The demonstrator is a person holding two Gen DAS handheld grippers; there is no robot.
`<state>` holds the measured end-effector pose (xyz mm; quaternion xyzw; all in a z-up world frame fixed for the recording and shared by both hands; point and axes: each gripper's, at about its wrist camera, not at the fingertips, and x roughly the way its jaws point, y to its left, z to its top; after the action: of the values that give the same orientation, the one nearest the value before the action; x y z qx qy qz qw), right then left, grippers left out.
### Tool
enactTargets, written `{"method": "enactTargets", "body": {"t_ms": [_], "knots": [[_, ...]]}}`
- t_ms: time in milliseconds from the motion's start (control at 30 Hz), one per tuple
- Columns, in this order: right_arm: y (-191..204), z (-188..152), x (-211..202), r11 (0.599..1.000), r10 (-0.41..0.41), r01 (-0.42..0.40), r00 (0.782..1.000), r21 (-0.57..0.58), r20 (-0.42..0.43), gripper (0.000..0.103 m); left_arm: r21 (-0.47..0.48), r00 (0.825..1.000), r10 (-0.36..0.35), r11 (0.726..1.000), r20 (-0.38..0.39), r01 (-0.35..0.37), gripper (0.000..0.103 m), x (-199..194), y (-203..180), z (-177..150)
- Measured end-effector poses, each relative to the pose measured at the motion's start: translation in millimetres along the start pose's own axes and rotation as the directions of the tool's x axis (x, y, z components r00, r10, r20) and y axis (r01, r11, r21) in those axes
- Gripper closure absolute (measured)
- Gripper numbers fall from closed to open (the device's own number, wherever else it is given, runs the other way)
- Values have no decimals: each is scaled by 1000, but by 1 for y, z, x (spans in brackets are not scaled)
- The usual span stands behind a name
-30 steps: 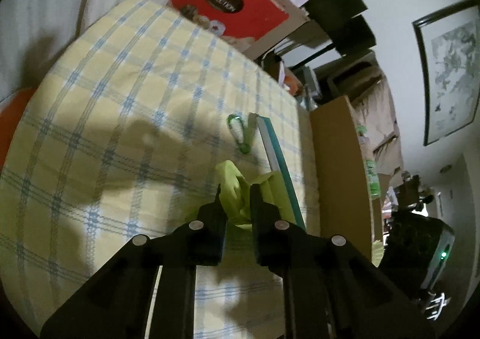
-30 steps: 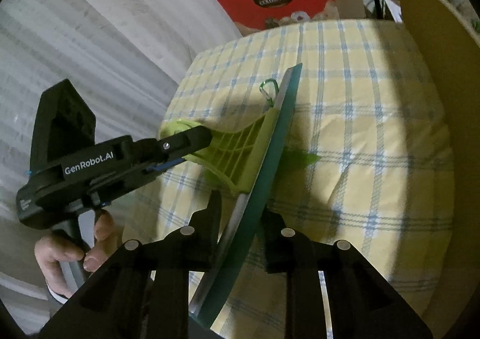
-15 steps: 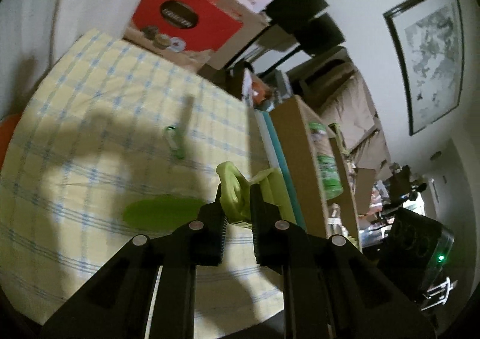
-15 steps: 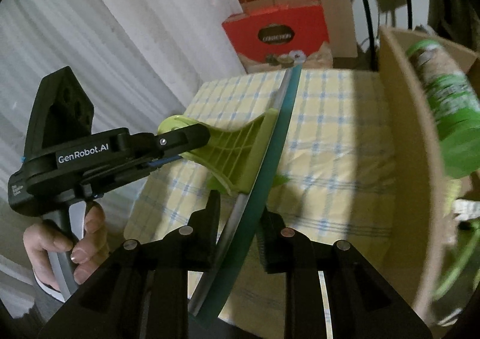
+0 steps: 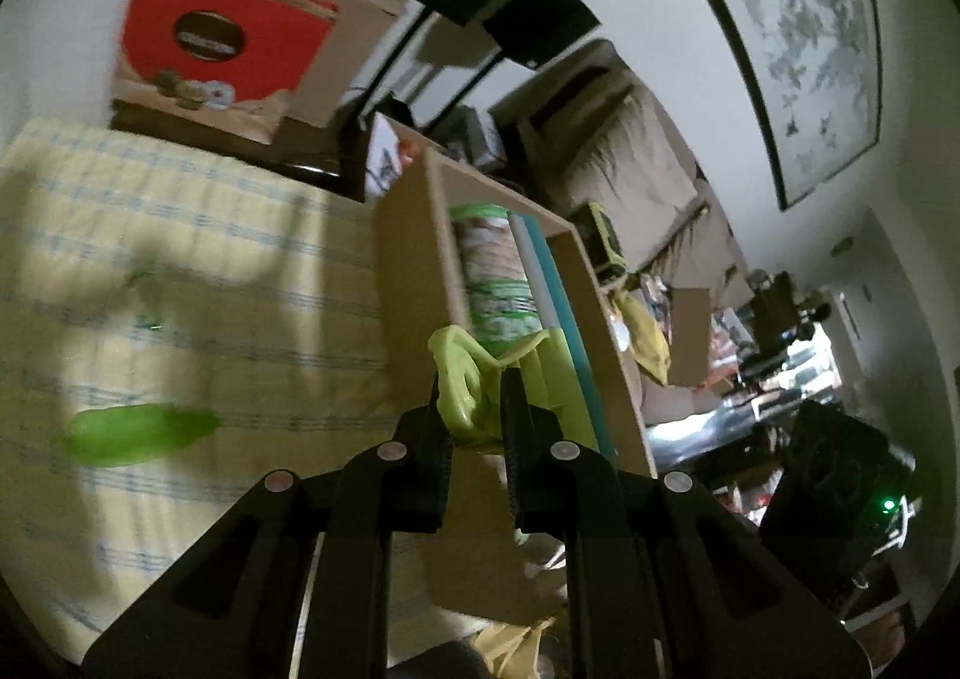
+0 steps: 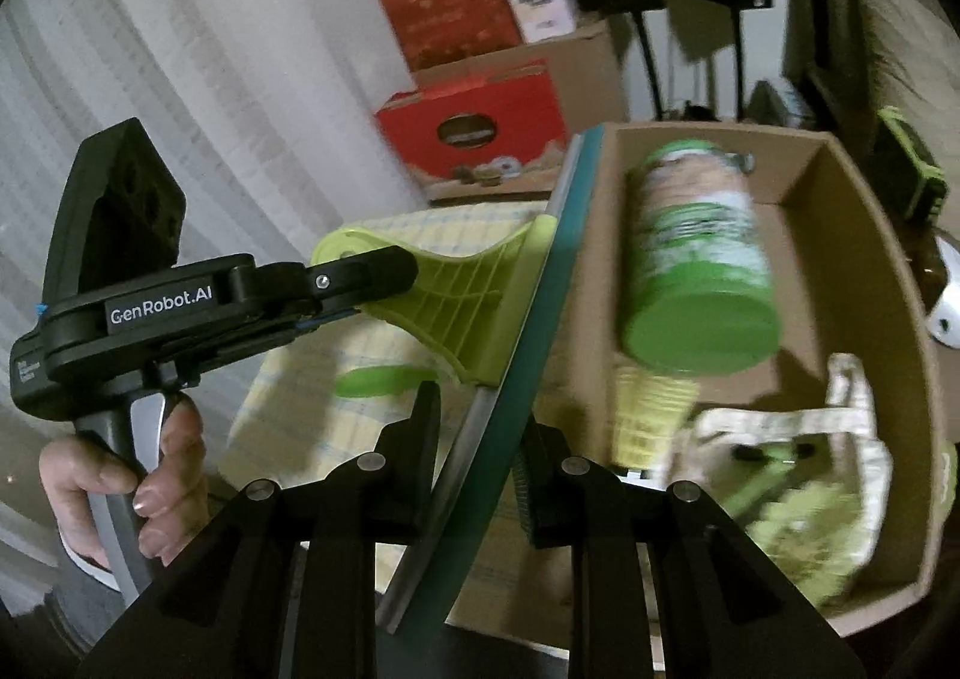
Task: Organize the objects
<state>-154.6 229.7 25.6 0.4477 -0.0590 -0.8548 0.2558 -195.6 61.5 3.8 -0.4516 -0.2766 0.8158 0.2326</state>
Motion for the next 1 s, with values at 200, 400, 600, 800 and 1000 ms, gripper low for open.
{"method": "enactTargets", "body": {"t_ms": [200,400,600,800,1000], "knots": [[-40,0,-24,999,-33,33,999,27,4,81,30,999,-25,999,-35,26,90,32,-35,-4],[-78,-5,-37,996,-83,83,997,39,-4,81,39,995,-41,998,-90,45,89,68,-55,-17],[-107,-18,-41,993,-112,113,993,26,-33,81,45,990,-42,998,-134,48,89,98,-67,-31],[-131,-26,-47,994,-113,113,993,8,-38,81,60,986,-49,996,-162,59,88,118,-82,-46],[-147,-35,-51,992,-125,124,992,-32,-30,80,50,982,-54,997,-183,65,88,132,-89,-55]]}}
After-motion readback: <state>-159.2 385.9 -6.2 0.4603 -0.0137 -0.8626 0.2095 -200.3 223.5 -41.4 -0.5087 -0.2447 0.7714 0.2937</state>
